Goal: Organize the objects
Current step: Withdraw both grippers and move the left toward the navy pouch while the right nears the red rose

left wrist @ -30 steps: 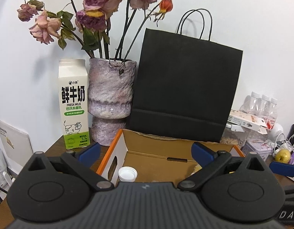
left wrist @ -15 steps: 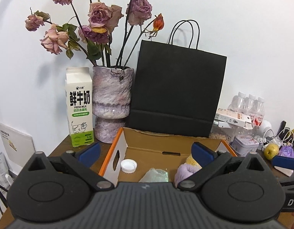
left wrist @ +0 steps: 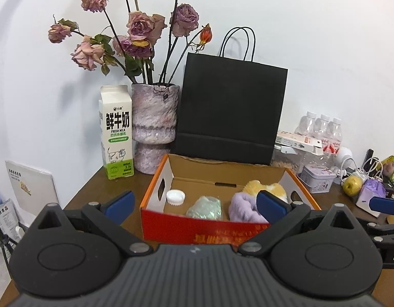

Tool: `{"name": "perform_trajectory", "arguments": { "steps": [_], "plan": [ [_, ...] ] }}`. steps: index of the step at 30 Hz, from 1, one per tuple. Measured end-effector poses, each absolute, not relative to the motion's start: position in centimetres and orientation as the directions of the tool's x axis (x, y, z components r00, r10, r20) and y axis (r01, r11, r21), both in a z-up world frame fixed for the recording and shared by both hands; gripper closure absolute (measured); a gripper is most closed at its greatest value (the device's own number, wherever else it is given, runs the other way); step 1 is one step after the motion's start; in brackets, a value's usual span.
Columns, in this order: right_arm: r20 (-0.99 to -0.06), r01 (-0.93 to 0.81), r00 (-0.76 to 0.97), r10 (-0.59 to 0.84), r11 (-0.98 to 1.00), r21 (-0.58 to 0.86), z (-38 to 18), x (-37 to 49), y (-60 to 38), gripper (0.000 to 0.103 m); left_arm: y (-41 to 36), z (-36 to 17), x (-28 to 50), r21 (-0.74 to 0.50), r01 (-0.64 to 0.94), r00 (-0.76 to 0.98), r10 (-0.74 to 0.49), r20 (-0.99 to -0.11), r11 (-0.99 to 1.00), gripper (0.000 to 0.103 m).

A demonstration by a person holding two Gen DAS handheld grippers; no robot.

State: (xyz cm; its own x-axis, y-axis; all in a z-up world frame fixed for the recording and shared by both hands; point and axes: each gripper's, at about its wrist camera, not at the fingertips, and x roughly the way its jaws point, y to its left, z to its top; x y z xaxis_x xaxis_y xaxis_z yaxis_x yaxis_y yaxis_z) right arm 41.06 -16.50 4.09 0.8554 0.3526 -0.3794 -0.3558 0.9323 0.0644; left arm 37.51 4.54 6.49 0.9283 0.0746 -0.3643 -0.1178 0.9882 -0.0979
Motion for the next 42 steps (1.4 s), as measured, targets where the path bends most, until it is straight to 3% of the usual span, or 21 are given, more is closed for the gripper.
{"name": "perform_trajectory", "arguments": {
  "steps": [17,42],
  "plan": [
    [-0.398,-0.364,0.850,0.346,0.931,0.033,3.8,30.5,-17.7,0.000,3.5,6.8,27.5,-0.079,-0.126,0.916,0.085,-0.391,0.989,0.000],
    [-0.465,-0.397,0.814,0.348,0.918,-0.008,-0.7,20.4,-18.5,0.000,3.3,2.1,17.4,-0.060,-0.094,0.886,0.056,-0.461,0.994,0.000]
  ]
}}
